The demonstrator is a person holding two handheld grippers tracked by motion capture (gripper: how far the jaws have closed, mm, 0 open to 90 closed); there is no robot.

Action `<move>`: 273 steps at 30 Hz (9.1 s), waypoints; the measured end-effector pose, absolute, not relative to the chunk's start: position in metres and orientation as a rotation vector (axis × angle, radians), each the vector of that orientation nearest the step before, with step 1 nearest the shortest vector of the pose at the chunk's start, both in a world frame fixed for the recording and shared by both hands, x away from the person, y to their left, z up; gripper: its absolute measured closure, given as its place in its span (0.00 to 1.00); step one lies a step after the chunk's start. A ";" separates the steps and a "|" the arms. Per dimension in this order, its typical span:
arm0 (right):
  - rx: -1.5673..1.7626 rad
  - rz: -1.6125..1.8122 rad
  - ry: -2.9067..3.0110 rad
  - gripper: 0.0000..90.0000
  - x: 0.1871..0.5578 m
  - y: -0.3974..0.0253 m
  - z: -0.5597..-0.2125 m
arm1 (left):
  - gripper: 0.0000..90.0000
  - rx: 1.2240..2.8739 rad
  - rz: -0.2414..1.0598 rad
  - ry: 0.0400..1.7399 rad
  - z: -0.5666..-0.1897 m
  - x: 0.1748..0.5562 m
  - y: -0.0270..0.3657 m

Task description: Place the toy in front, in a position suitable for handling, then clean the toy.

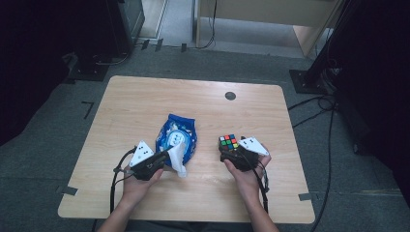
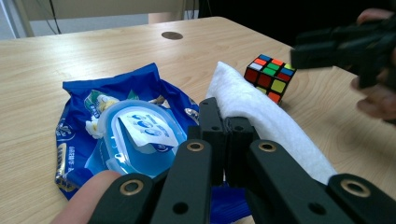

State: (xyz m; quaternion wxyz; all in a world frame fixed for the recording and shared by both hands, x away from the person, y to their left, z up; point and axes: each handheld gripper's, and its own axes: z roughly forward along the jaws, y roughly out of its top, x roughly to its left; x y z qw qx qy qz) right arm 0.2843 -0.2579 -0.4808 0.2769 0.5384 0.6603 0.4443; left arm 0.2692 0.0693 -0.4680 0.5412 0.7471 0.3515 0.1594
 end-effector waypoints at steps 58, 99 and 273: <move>0.892 1.205 2.328 0.38 0.241 -0.159 -0.470 | 0.99 1.866 0.466 0.529 -0.451 0.237 0.013; 0.872 1.227 2.277 0.38 0.239 -0.168 -0.459 | 0.96 1.760 0.634 0.915 -0.447 0.271 0.075; 0.914 1.419 2.287 0.63 0.260 -0.065 -0.484 | 0.38 1.737 0.337 0.975 -0.418 0.280 0.146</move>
